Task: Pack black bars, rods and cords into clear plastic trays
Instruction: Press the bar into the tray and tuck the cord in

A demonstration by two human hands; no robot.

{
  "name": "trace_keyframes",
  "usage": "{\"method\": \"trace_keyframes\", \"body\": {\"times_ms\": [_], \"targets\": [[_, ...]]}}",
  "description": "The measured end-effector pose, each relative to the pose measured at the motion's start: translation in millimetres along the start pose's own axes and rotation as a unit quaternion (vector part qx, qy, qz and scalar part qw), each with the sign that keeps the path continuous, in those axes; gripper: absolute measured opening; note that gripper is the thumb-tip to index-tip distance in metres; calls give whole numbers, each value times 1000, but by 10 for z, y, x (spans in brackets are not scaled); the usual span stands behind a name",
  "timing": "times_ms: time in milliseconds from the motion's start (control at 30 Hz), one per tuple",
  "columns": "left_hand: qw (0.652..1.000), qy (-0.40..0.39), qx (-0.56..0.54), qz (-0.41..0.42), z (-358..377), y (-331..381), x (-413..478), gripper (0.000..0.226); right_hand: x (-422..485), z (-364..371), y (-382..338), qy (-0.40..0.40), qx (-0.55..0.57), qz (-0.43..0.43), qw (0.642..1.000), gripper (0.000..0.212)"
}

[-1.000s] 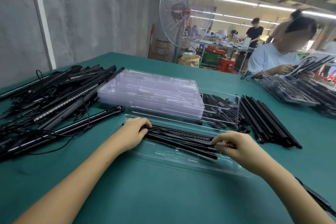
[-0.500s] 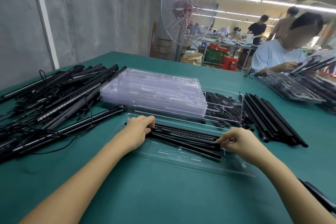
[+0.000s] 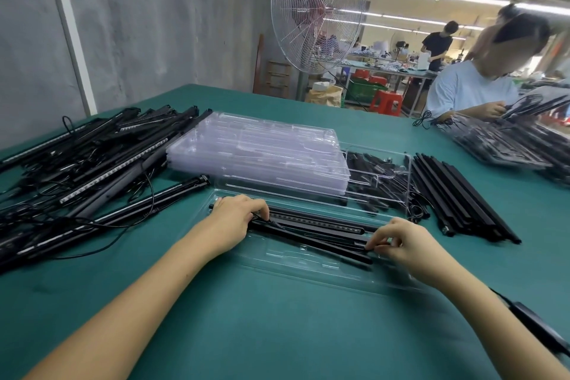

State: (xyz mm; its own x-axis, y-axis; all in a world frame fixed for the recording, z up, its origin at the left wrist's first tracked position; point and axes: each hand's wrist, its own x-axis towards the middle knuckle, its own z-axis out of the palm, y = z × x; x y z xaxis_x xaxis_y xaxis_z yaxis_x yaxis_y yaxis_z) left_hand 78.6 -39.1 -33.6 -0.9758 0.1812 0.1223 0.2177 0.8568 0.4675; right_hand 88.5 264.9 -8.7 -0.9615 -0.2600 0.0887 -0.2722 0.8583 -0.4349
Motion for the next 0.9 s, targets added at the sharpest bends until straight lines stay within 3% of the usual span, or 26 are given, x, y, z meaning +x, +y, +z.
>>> {"method": "trace_keyframes", "body": {"times_ms": [400,567,800,900], "targets": [[999,13,39,18,87,19,17,27,-88,-23,59,26,-32,37,998,15],[996,5,91,9,111,59,38,19,-151,-99,26,-25,-68,46,996,14],[993,-22,107,41,113,-15,-3,36,-214,-73,-23,-61,-132,28,989,10],[994,-41,92,42,81,-43,14,38,-261,-98,-25,-78,-152,17,985,19]]}}
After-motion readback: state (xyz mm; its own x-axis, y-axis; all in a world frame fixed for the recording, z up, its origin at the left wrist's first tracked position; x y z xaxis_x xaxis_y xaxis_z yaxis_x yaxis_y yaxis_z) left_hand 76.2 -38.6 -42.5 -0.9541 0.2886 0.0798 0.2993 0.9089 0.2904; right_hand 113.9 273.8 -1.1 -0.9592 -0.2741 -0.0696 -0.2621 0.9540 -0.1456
